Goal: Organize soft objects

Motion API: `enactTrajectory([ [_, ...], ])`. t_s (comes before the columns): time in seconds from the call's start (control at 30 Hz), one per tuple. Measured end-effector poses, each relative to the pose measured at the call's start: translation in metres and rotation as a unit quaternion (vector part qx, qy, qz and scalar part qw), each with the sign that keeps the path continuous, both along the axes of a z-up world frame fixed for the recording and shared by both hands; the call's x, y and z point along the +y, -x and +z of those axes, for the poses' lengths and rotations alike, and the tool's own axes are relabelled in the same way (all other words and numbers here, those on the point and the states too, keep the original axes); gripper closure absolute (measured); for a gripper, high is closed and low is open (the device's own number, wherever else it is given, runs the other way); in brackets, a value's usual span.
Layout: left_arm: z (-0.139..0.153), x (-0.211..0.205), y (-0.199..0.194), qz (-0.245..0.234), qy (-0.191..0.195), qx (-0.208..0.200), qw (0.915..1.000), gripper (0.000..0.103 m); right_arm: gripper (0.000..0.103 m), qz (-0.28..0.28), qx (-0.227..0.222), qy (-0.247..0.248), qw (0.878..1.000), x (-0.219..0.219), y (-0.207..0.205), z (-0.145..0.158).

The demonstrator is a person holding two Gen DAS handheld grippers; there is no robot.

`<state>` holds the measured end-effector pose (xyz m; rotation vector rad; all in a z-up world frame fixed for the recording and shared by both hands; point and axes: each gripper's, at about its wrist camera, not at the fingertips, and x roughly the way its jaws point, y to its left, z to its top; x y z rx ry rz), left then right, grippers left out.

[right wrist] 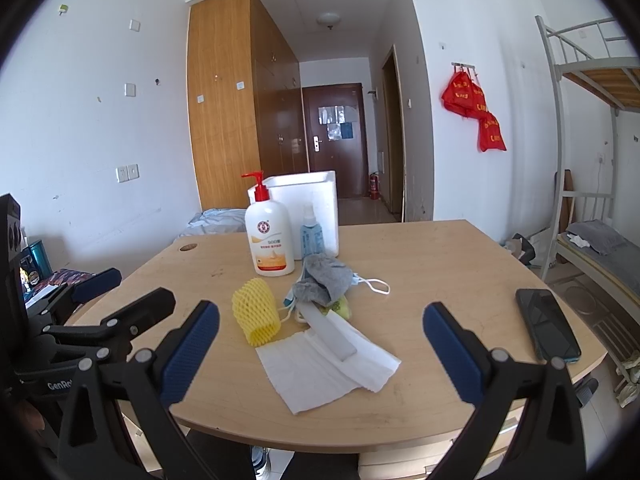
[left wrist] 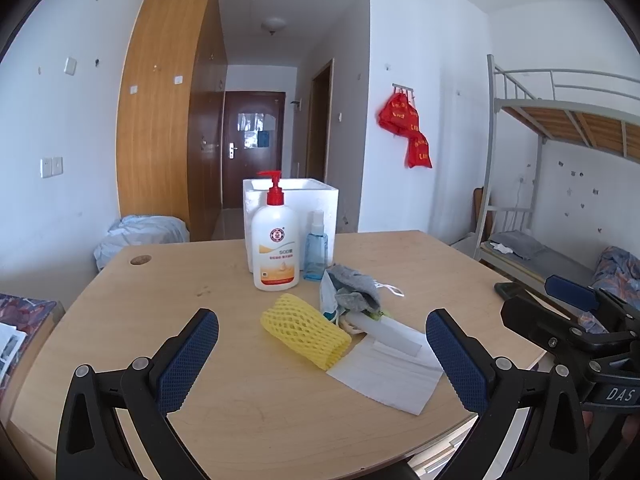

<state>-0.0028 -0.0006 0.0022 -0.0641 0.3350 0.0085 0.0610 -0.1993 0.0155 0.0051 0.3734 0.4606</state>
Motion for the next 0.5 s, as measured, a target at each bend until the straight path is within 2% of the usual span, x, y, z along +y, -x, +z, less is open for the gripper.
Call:
enactTrajectory([
  [0.5,0.0045,-0.0009,0.0010,0.000,-0.001,0.001,1.0000,0.000,0.000,-0.001,0.003,-0.002,1.000,0.0011,0.0003,0.0002],
])
